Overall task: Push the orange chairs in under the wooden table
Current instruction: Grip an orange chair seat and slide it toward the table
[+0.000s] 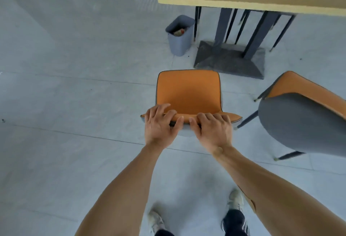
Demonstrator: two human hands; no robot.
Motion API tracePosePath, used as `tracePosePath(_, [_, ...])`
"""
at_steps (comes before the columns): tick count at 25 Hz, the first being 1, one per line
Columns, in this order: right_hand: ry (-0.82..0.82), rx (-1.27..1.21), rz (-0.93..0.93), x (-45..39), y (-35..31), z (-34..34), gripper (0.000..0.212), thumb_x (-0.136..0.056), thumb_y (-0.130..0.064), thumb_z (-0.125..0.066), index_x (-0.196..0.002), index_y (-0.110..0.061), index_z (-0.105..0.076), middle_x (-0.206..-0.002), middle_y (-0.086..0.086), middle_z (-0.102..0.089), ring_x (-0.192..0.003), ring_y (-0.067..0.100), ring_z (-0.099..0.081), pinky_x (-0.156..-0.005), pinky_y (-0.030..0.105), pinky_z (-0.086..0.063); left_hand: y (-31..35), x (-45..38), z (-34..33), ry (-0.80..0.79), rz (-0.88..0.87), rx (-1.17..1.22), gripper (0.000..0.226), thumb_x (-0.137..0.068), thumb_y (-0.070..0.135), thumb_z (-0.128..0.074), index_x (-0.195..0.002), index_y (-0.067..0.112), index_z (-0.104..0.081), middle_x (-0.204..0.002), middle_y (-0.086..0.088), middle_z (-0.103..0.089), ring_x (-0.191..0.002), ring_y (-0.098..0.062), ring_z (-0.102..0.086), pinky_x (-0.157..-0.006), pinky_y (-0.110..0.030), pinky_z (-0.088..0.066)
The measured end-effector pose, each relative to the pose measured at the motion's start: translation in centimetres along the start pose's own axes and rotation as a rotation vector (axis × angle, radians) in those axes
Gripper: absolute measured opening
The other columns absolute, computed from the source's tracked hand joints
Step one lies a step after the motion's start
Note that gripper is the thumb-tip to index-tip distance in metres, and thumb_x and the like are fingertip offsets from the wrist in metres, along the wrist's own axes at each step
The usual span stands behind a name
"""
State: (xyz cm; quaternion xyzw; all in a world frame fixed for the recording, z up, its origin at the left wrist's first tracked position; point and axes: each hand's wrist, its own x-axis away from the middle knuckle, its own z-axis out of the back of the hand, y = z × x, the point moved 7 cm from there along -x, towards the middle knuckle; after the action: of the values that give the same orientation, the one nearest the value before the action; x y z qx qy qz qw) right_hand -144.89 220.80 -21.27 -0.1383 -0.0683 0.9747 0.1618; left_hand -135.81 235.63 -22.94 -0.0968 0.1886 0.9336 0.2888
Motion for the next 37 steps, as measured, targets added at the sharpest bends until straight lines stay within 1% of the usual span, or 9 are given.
tracePosePath(5, [-0.011,0.032,-0.134,3.0,-3.2,0.1,0.054,-0.101,-0.054,-0.031,-0.076,-0.02,-0.064,-0.071,-0.003,-0.069,-0.07,0.027,-0.064,-0.069,0.039,-0.043,-2.3,0.7,0.6,-0.077,-0.122,0.01,0.04,-0.093,0.052,-0.041,-0.089,0.024,-0.068,-0.113,0.001,-0.063,-0.112,-0.024,-0.053,-0.094,-0.042,-0.037])
tracePosePath(8, [-0.075,0.039,-0.205,3.3,-2.3,0.1,0.058,-0.099,-0.062,-0.024,-0.085,-0.024,-0.066,-0.084,-0.006,-0.071,-0.088,0.026,-0.066,-0.088,0.046,-0.041,-2.1,0.8,0.9,-0.078,-0.103,0.01,0.041,-0.094,0.055,-0.04,-0.094,0.025,-0.068,-0.112,0.004,-0.064,-0.108,-0.022,-0.055,-0.093,-0.042,-0.037])
tracePosePath(10, [-0.092,0.064,-0.306,4.2,-2.1,0.3,0.06,-0.096,-0.067,-0.023,-0.094,-0.027,-0.068,-0.095,-0.005,-0.071,-0.101,0.028,-0.062,-0.103,0.055,-0.031,-2.0,1.2,1.0,-0.088,-0.146,0.007,0.043,-0.094,0.058,-0.039,-0.096,0.026,-0.067,-0.11,0.004,-0.063,-0.104,-0.022,-0.055,-0.091,-0.042,-0.037])
tracePosePath(12, [-0.085,0.053,-0.396,4.8,-2.3,0.2,0.063,-0.095,-0.07,-0.022,-0.101,-0.027,-0.068,-0.104,-0.003,-0.069,-0.109,0.03,-0.056,-0.111,0.06,-0.019,-2.3,1.3,1.1,-0.073,-0.18,0.01,0.047,-0.095,0.061,-0.035,-0.096,0.026,-0.066,-0.104,0.002,-0.062,-0.098,-0.024,-0.056,-0.088,-0.043,-0.037])
tracePosePath(14, [-0.063,-0.015,-0.427,4.8,-2.1,-0.1,0.064,-0.095,-0.07,-0.024,-0.103,-0.026,-0.069,-0.107,-0.003,-0.067,-0.112,0.03,-0.052,-0.113,0.06,-0.016,-2.2,1.0,1.1,-0.06,-0.186,0.026,0.052,-0.095,0.063,-0.031,-0.093,0.025,-0.066,-0.1,0.0,-0.061,-0.094,-0.025,-0.055,-0.085,-0.043,-0.036])
tracePosePath(20, [0.076,-0.07,-0.372,2.5,-0.7,-0.3,0.059,-0.094,-0.066,-0.037,-0.098,-0.02,-0.074,-0.102,-0.002,-0.071,-0.103,0.031,-0.056,-0.111,0.053,-0.027,-2.0,-1.7,-0.3,-0.081,-0.213,0.047,0.052,-0.094,0.066,-0.031,-0.09,0.028,-0.066,-0.101,0.002,-0.062,-0.096,-0.025,-0.053,-0.082,-0.038,-0.028])
tracePosePath(26, [-0.01,-0.056,-0.366,-4.4,2.6,-1.4,0.064,-0.093,-0.068,-0.028,-0.106,-0.024,-0.073,-0.108,-0.007,-0.072,-0.106,0.027,-0.056,-0.105,0.045,-0.03,-0.9,-8.8,-2.4,-0.086,-0.232,0.074,0.056,-0.095,0.066,-0.026,-0.091,0.029,-0.067,-0.099,0.004,-0.062,-0.097,-0.024,-0.053,-0.084,-0.04,-0.032])
tracePosePath(32, [0.019,-0.026,-0.352,-12.1,6.3,-3.1,0.06,-0.095,-0.067,-0.029,-0.098,-0.025,-0.073,-0.098,-0.009,-0.073,-0.095,0.025,-0.057,-0.09,0.039,-0.032,0.0,-17.4,-5.6,-0.106,-0.231,0.062,0.052,-0.095,0.064,-0.031,-0.092,0.028,-0.068,-0.097,0.003,-0.062,-0.095,-0.025,-0.053,-0.085,-0.043,-0.039])
tracePosePath(37, [-0.02,-0.031,-0.36,-19.5,11.6,-4.1,0.059,-0.095,-0.069,-0.026,-0.096,-0.029,-0.07,-0.098,-0.01,-0.07,-0.094,0.024,-0.054,-0.089,0.038,-0.032,2.2,-25.3,-8.7,-0.141,-0.223,0.049,0.054,-0.094,0.065,-0.029,-0.094,0.028,-0.068,-0.098,0.002,-0.062,-0.095,-0.026,-0.054,-0.086,-0.044,-0.039])
